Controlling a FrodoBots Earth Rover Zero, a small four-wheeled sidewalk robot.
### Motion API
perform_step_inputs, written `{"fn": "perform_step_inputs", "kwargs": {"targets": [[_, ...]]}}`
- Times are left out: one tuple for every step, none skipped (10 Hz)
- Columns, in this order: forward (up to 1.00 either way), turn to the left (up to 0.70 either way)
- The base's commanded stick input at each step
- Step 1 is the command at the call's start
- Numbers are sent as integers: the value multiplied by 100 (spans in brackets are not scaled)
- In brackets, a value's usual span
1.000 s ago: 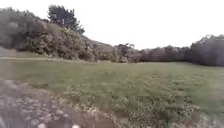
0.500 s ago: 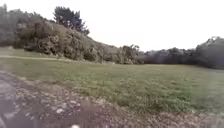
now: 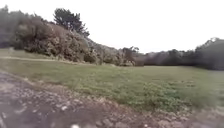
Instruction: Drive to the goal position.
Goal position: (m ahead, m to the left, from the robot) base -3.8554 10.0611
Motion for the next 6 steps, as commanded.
{"fn": "perform_step_inputs", "kwargs": {"targets": [[70, 35], [70, 35], [70, 35], [70, 35], [70, 35], [70, 35]]}}
